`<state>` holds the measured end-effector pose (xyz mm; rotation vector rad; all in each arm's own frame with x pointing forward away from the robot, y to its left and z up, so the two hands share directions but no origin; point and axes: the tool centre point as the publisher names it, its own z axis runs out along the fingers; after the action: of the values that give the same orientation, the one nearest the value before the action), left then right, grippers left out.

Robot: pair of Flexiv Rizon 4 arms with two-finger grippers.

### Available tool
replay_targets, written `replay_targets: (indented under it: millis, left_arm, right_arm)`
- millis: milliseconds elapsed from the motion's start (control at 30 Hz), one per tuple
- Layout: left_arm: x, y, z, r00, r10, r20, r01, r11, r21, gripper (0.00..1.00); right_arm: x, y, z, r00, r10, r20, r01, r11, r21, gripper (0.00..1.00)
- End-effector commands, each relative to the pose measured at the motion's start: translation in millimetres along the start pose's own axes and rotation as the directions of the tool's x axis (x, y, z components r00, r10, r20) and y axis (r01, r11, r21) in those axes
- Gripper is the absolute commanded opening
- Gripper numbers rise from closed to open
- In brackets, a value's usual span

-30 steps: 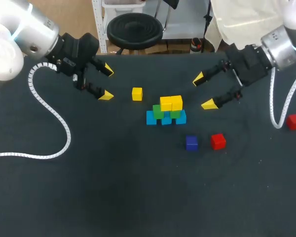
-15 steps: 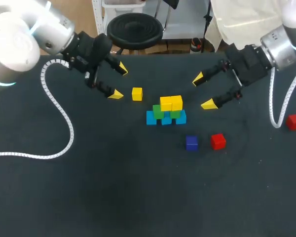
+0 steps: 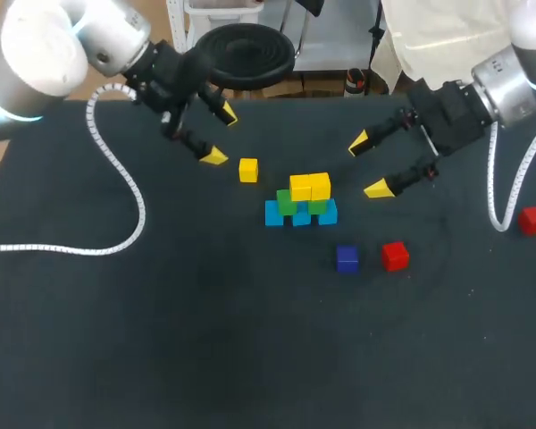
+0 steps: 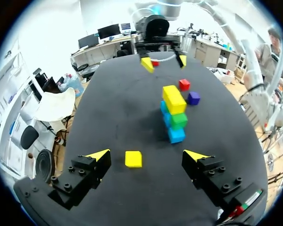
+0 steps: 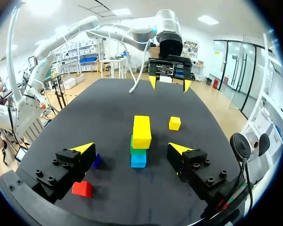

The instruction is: Place the blue cubes, place green cubes on the blue cubes, place the yellow cubes on the green cubes, then place the red cubes on the yellow cubes, and place purple cube on the red cubes.

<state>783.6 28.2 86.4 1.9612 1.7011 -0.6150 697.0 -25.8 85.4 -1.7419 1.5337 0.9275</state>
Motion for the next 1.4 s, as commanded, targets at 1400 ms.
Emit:
replay_targets:
  millis: [1400]
  left_arm:
    - [59.2, 43.9, 73.6, 0.970, -0.131, -0.203, 0.140, 0.990, 0.032, 1.00]
  right_arm:
    - [0.3, -0.1, -0.1, 1.000, -0.001, 0.001, 0.001, 1.000, 0.000, 1.00]
